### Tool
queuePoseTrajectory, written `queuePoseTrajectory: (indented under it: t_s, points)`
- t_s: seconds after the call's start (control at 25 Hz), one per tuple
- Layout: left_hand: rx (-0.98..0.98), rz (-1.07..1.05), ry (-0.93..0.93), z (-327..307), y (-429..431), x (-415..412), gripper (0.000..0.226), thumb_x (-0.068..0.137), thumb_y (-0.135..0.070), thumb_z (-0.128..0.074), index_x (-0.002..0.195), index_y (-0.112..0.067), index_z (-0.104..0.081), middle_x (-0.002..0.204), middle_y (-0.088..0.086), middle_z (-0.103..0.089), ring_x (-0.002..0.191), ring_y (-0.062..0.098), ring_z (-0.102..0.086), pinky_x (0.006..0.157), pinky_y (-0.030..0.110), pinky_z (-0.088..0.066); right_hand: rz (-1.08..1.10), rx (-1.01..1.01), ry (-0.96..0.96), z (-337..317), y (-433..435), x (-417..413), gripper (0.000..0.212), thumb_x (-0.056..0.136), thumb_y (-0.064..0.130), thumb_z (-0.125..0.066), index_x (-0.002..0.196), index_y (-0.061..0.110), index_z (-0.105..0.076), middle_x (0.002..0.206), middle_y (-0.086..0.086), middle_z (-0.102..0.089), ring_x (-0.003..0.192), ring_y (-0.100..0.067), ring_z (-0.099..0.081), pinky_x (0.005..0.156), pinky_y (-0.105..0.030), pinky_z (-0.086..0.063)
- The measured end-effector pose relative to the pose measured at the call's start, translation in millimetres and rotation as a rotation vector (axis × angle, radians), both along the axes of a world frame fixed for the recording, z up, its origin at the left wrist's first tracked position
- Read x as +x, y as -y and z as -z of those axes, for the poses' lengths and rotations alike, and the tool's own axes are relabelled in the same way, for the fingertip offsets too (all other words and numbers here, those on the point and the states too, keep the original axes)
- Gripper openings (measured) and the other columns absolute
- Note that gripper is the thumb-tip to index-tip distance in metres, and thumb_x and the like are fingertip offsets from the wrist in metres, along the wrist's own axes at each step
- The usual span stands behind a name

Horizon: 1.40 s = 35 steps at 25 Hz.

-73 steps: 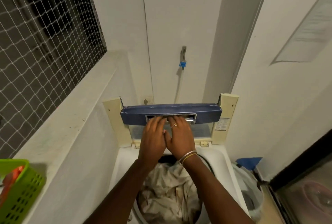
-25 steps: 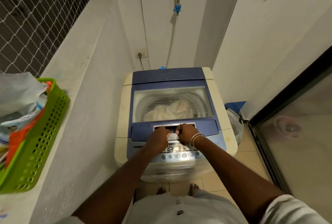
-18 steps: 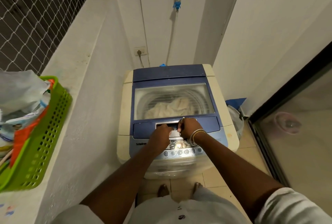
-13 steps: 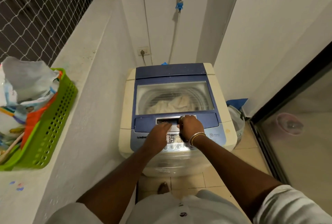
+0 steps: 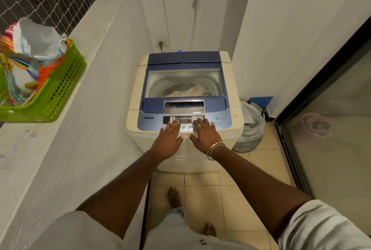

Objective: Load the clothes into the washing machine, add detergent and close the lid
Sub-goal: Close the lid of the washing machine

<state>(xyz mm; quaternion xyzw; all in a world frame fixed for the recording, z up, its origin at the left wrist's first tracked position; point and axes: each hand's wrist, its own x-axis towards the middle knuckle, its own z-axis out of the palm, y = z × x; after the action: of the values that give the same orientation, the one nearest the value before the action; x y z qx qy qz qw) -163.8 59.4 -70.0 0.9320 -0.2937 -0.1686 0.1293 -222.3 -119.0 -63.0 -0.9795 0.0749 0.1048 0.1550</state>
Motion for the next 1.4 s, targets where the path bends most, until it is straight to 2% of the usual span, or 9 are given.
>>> queuePoseTrajectory:
  t_s: [0.24, 0.72, 0.96, 1.16, 1.28, 1.4]
  points:
    - [0.021, 0.011, 0.071, -20, -9, -35, 0.068, 0.104, -0.053, -0.030, 0.158, -0.015, -0.015, 0.167, 0.007, -0.010, 0.154, 0.025, -0.009, 0.124, 0.047, -0.009, 0.028, 0.046, 0.024, -12, -13, -39, 0.081, 0.097, 0.063, -0.038, 0.157, 0.012, -0.017, 0.166, -0.007, -0.010, 0.154, -0.025, -0.006, 0.123, -0.048, -0.012]
    - [0.065, 0.039, 0.083, -23, -20, -43, 0.078, 0.100, -0.061, -0.029, 0.159, -0.015, -0.008, 0.168, 0.005, -0.002, 0.155, 0.025, -0.001, 0.123, 0.046, -0.004, 0.011, 0.023, 0.009, -11, -31, -56, 0.087, 0.094, 0.063, -0.043, 0.158, 0.014, -0.011, 0.167, -0.006, -0.006, 0.154, -0.026, -0.003, 0.123, -0.046, -0.010]
    - [0.070, 0.033, 0.106, -24, -15, -36, 0.077, 0.099, -0.062, -0.029, 0.159, -0.016, -0.014, 0.168, 0.006, -0.008, 0.155, 0.026, -0.008, 0.123, 0.047, -0.007, 0.135, 0.017, -0.052, -20, 6, -36, 0.101, 0.086, 0.069, -0.053, 0.157, 0.012, -0.011, 0.167, -0.008, -0.003, 0.154, -0.029, 0.000, 0.122, -0.053, -0.012]
    - [0.062, 0.020, 0.102, -27, -10, -31, 0.075, 0.101, -0.060, -0.029, 0.159, -0.016, -0.012, 0.168, 0.005, -0.006, 0.155, 0.026, -0.005, 0.123, 0.045, -0.005, 0.161, -0.025, -0.196, -12, 41, -7, 0.103, 0.073, 0.074, -0.064, 0.151, 0.017, -0.028, 0.163, -0.007, -0.015, 0.151, -0.032, -0.009, 0.120, -0.059, -0.017]
    - [0.061, 0.005, 0.108, -25, -12, -29, 0.075, 0.101, -0.060, -0.029, 0.159, -0.016, -0.013, 0.168, 0.005, -0.006, 0.155, 0.026, -0.006, 0.123, 0.045, -0.005, 0.157, -0.008, -0.246, -4, 48, -7, 0.108, 0.071, 0.072, -0.069, 0.153, 0.019, -0.023, 0.164, -0.005, -0.010, 0.152, -0.032, -0.005, 0.120, -0.060, -0.015]
    - [0.060, -0.010, 0.095, -21, -14, -29, 0.075, 0.100, -0.061, -0.028, 0.159, -0.017, -0.013, 0.168, 0.005, -0.004, 0.155, 0.026, -0.005, 0.123, 0.045, -0.005, 0.154, -0.004, -0.202, 5, 51, -15, 0.112, 0.068, 0.069, -0.073, 0.154, 0.021, -0.020, 0.164, -0.002, -0.005, 0.151, -0.032, -0.002, 0.118, -0.063, -0.016]
